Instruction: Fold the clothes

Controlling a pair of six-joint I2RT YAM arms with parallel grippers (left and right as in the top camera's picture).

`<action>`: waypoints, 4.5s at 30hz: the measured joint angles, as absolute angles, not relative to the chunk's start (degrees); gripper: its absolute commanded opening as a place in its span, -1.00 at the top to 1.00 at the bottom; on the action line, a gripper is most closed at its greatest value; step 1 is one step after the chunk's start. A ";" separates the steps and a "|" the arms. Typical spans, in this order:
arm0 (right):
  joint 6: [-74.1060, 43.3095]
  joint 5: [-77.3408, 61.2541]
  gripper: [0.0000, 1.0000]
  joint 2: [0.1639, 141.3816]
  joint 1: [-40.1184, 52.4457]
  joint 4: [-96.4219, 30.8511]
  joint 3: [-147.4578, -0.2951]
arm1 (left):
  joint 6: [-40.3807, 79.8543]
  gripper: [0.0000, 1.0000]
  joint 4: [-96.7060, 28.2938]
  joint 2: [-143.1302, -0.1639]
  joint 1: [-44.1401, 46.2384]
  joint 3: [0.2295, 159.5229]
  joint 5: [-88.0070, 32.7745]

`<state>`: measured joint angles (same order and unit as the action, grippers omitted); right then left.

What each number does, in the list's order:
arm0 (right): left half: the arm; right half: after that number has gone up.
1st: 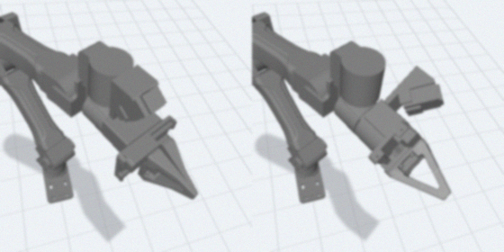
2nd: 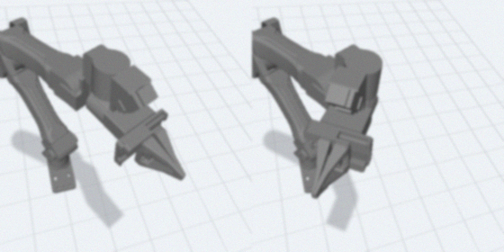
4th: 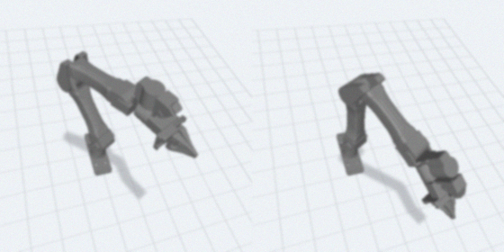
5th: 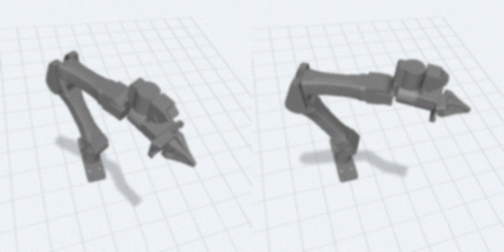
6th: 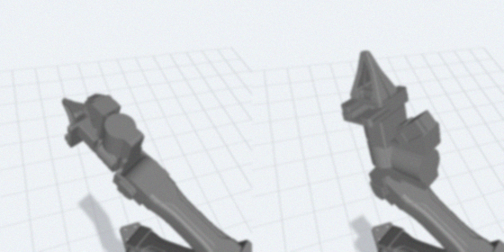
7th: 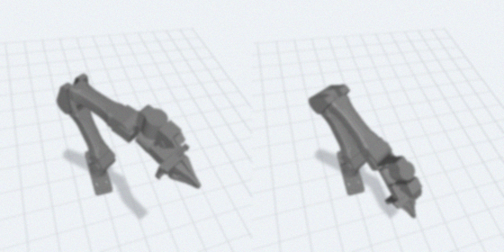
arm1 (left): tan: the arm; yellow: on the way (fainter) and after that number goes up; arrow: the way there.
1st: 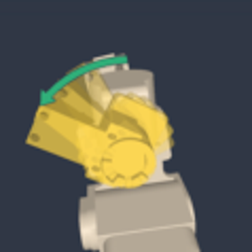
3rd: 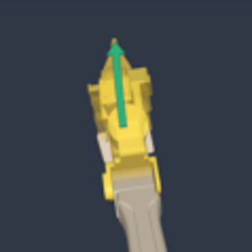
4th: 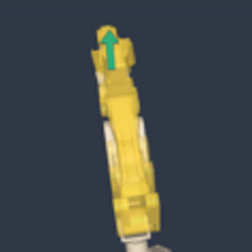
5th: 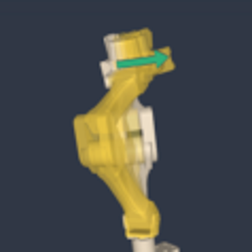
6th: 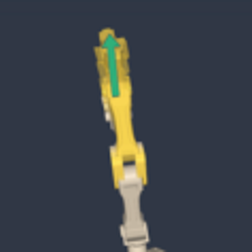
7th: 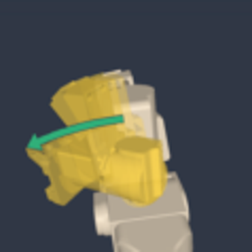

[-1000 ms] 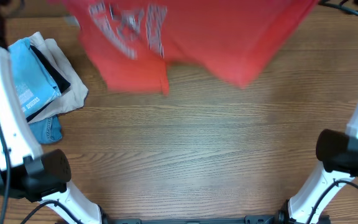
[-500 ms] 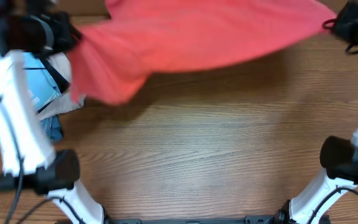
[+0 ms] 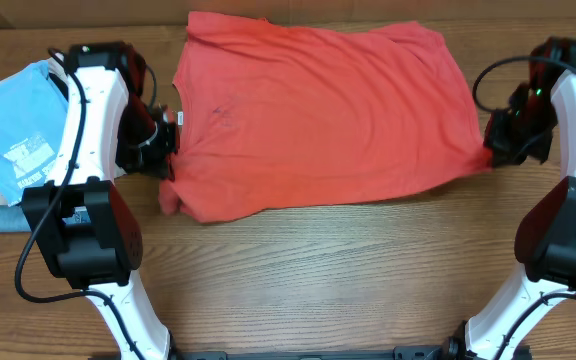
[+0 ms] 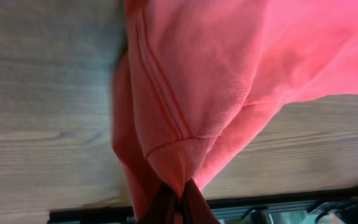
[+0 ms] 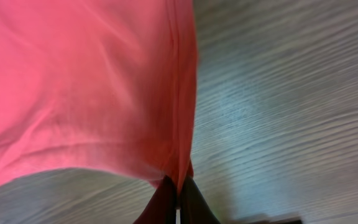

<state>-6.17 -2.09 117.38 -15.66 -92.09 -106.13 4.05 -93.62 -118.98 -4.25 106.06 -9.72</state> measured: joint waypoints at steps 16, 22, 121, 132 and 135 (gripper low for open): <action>-10.04 -3.27 0.92 94.00 -29.19 -83.90 -82.74 | 14.76 0.92 -82.02 -88.97 -6.09 76.95 -1.02; -10.48 -4.21 0.92 90.85 -28.38 -85.41 -81.52 | 15.70 0.92 -83.59 -83.50 -6.37 71.53 -1.02; -7.44 -10.44 0.15 108.29 -20.62 -62.61 -80.93 | 16.08 -0.16 -50.54 -95.81 -6.42 57.54 -7.29; -7.44 -10.48 0.15 108.29 -20.62 -63.46 -80.93 | 15.57 0.90 -48.07 -95.81 -6.42 57.45 -7.25; -7.46 -10.48 0.15 108.29 -20.64 -64.12 -80.93 | 15.46 0.92 -47.68 -95.81 -6.42 57.43 -7.27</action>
<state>-7.46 -10.48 108.29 -20.64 -64.12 -80.93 15.46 -47.68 -95.81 -6.42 57.43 -7.27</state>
